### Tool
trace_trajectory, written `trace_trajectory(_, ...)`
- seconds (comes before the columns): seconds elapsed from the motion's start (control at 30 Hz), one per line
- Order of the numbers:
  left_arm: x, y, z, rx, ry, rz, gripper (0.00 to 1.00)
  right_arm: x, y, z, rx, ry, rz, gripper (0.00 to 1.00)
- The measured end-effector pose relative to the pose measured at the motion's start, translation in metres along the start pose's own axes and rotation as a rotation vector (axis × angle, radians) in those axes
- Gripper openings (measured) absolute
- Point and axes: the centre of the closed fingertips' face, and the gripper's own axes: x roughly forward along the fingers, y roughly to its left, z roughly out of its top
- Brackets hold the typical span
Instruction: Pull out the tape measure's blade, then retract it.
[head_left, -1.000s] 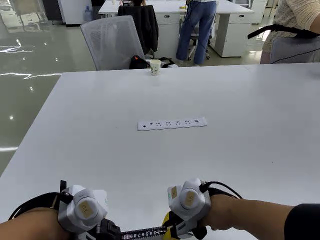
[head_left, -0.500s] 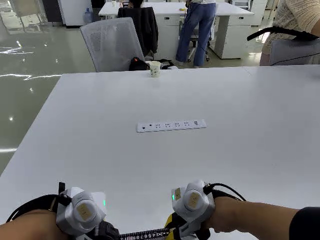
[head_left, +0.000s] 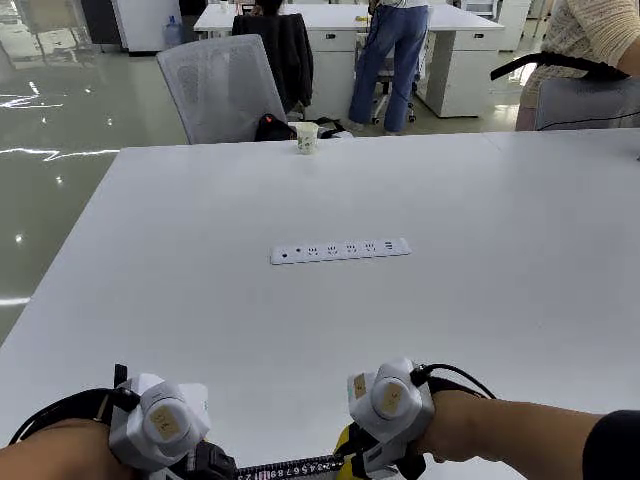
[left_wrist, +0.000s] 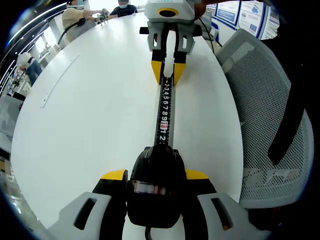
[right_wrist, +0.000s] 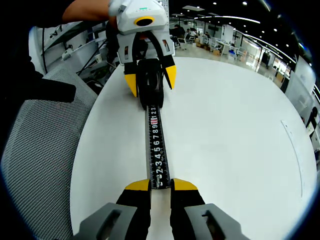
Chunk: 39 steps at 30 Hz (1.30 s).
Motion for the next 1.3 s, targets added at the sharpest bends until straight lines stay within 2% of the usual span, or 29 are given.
trace_trajectory(1.3,0.000,0.000,-0.001,0.000,0.001,-0.001,0.37,-0.012,-0.001,-0.017,0.014,0.013,-0.001,0.11)
